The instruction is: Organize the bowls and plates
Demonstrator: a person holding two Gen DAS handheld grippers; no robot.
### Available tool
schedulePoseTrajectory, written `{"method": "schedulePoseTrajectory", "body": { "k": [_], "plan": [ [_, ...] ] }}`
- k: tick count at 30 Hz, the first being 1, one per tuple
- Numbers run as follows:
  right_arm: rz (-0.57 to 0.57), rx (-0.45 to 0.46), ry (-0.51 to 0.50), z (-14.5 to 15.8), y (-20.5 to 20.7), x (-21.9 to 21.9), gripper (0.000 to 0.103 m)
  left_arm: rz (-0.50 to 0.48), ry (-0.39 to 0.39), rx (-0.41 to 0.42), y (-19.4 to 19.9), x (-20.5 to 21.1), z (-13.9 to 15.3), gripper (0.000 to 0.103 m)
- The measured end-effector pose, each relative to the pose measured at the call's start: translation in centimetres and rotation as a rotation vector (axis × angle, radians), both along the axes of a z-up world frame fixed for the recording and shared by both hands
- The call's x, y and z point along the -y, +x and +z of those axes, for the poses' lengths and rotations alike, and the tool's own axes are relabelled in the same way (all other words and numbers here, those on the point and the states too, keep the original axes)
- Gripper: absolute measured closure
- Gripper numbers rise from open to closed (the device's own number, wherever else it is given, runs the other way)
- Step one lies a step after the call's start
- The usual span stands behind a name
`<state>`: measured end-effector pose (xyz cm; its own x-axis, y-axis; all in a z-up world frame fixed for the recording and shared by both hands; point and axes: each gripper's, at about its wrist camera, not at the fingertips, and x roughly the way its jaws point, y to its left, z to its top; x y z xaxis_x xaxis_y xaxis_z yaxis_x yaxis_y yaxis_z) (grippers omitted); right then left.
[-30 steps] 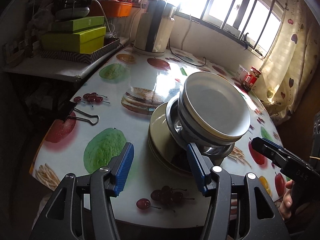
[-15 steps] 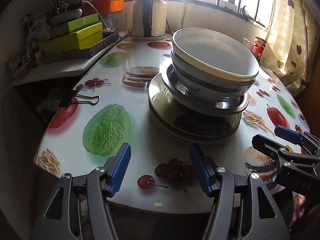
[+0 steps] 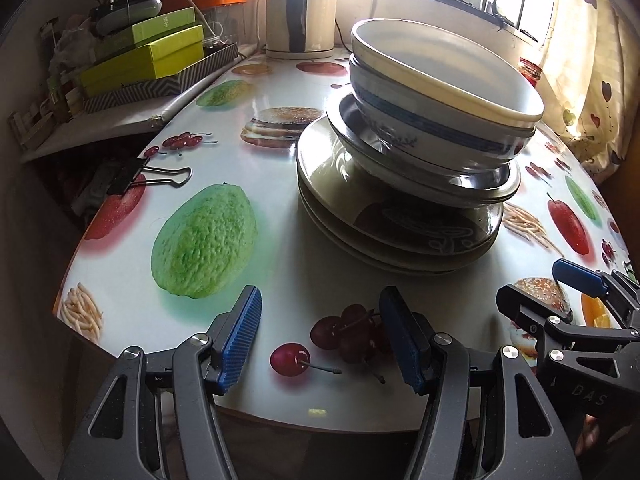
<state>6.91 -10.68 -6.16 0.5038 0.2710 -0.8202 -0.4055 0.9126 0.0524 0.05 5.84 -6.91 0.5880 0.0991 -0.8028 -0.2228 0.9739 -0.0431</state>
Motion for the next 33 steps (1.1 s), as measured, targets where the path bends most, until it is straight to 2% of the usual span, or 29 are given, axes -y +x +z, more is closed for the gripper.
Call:
{"method": "schedulePoseTrajectory", "body": {
  "k": [9, 33],
  "plan": [
    [-0.012, 0.02, -0.031, -0.21, -0.03, -0.31, 0.014, 0.004, 0.031, -0.009, 0.35, 0.54, -0.16, 0.037],
    [-0.058, 0.025, -0.039, -0.27, 0.06, 0.28, 0.011, 0.021, 0.033, -0.006, 0.37, 0.45, -0.25, 0.032]
  ]
}}
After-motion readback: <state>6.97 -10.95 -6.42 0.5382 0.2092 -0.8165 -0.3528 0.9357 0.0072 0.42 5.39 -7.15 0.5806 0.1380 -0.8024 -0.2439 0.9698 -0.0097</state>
